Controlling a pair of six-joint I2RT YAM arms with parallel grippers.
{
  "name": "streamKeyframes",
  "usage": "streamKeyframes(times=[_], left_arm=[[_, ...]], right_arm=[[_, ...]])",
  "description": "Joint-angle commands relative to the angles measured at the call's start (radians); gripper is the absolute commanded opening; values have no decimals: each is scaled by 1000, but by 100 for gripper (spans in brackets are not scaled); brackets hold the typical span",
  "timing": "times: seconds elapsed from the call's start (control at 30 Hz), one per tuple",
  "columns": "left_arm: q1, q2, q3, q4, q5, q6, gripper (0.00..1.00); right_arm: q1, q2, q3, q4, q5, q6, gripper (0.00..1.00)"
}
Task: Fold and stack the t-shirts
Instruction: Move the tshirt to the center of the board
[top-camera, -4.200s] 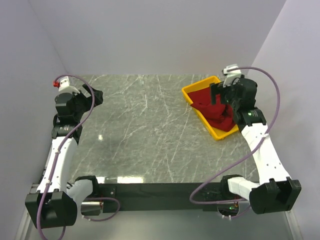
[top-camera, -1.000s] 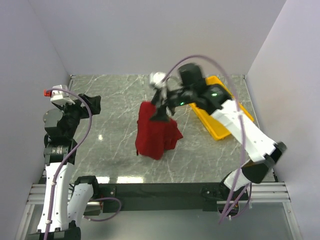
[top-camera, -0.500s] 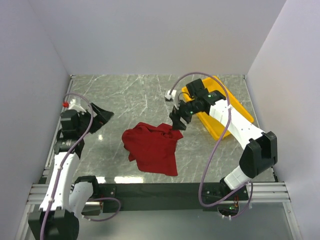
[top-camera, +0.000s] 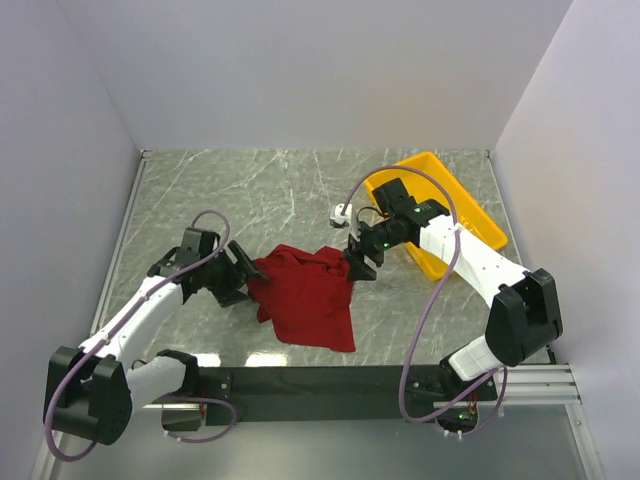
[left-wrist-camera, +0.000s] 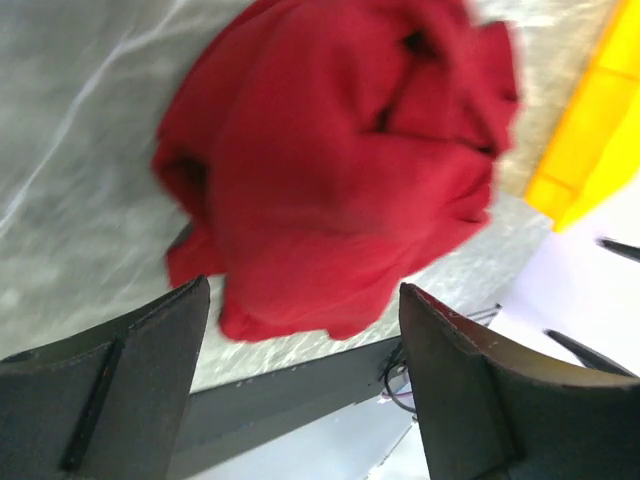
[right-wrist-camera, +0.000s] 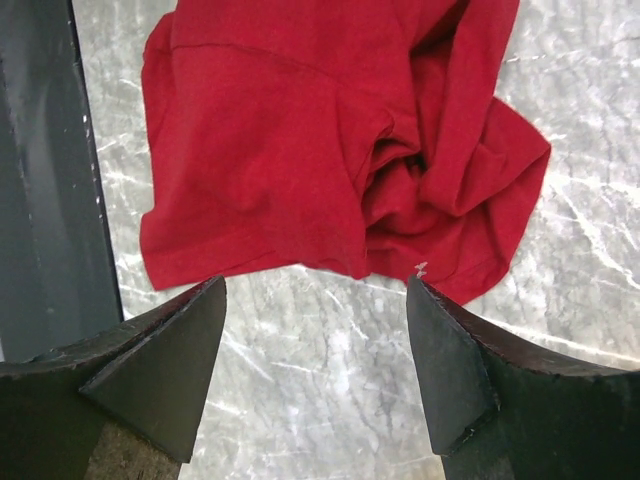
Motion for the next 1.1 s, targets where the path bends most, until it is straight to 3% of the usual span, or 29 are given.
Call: streamKeyframes(times=[0.0, 0.17, 0.2, 0.37, 0.47, 0.5, 0.63, 0.9, 0.97, 1.0, 1.07], left_arm=[[-35, -12, 32, -120, -97, -85, 79], [-59, 106, 17, -16, -89, -106, 66], [-61, 129, 24, 36, -76, -106, 55], [-70, 250, 151, 45, -123, -17, 33], [-69, 276, 250, 7, -163, 52, 2], [-66, 273, 279, -5, -180, 70, 1], [-12, 266, 478, -47, -213, 156, 1], [284, 428, 655, 99, -54, 161, 3], [315, 510, 702, 116, -16, 176, 15], [339, 535, 722, 111, -3, 184, 33], [353, 575, 793, 56, -28, 234, 46]], right_arm=[[2, -40, -21, 74, -20, 24, 79], [2, -14, -18, 88, -40, 51, 78], [0, -14, -15, 87, -40, 52, 78], [-3, -29, -9, 73, -36, 40, 78], [-11, -41, -9, 65, -30, 35, 78], [-12, -47, -6, 60, -27, 34, 78], [-35, -70, 3, 53, -11, 29, 78], [-74, -57, 12, 89, 33, 48, 78], [-74, -29, 18, 106, 59, 75, 78], [-75, -18, 21, 119, 82, 83, 78], [-74, 18, 43, 113, 90, 77, 78]])
